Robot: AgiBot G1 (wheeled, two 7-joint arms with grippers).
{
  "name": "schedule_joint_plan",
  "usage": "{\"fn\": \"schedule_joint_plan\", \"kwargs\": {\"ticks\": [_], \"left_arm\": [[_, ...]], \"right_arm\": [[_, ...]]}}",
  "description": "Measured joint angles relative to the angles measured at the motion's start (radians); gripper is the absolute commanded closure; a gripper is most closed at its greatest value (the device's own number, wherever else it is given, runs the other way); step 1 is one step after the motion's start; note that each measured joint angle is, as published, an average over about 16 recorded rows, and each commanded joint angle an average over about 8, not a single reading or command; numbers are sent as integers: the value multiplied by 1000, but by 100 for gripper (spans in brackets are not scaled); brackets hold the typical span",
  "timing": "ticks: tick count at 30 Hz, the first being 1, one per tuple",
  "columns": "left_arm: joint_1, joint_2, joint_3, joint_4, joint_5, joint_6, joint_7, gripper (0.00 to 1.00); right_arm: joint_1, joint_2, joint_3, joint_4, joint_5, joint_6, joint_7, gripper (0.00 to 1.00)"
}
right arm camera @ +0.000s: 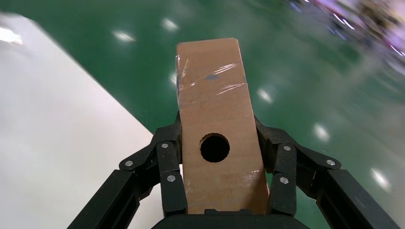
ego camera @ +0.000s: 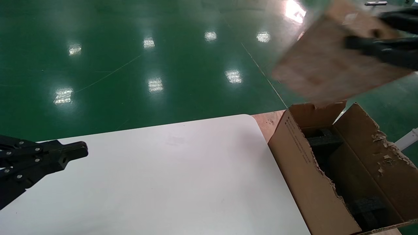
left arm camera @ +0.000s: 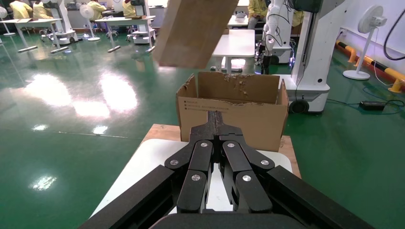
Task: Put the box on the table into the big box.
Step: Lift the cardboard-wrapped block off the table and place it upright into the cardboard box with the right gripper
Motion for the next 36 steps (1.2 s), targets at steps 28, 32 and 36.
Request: {"fn": "schedule_joint_plan", "kwargs": {"ticks": [28,32,36], "left_arm": [[0,0,0,0,0,0,0,100],[0,0,0,0,0,0,0,100],[0,0,0,0,0,0,0,90]], "right_arm": [[-107,252,-581,-41,305,447,-70,100],[-88,279,-700,20,408,559,-122,100],[-55,301,-811,81,506,669,-180,100]]}}
